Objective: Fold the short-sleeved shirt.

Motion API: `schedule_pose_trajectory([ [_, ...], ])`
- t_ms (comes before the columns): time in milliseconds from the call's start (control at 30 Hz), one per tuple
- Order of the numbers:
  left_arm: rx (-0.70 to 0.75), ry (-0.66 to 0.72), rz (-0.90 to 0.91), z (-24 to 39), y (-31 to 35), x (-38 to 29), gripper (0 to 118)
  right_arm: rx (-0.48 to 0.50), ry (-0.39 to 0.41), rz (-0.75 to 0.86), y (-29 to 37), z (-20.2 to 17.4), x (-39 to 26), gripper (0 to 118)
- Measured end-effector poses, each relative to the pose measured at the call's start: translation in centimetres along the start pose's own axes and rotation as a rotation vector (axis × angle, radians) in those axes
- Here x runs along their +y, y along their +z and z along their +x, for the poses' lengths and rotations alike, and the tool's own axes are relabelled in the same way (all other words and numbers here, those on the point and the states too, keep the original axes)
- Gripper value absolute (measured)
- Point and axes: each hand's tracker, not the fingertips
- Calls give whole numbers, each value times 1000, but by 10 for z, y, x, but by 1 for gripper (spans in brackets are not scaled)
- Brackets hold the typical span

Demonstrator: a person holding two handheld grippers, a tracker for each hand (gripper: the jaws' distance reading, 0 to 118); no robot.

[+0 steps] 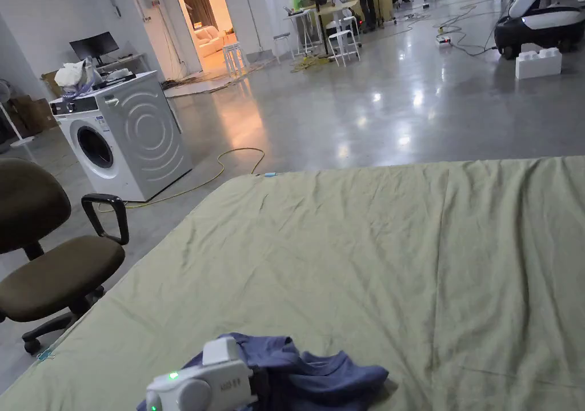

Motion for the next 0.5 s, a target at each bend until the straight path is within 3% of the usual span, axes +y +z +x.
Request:
schedule_pose_trajectory([
  [67, -59, 1, 51, 11, 19, 20, 3, -10, -13, 6, 6, 7, -2, 0],
  [233, -190, -117, 128, 81, 38, 51, 3, -21, -134, 28, 23, 28, -12, 0],
  [500, -497, -285, 18, 288, -6, -13, 3, -107, -165, 59, 55, 54, -27, 0],
])
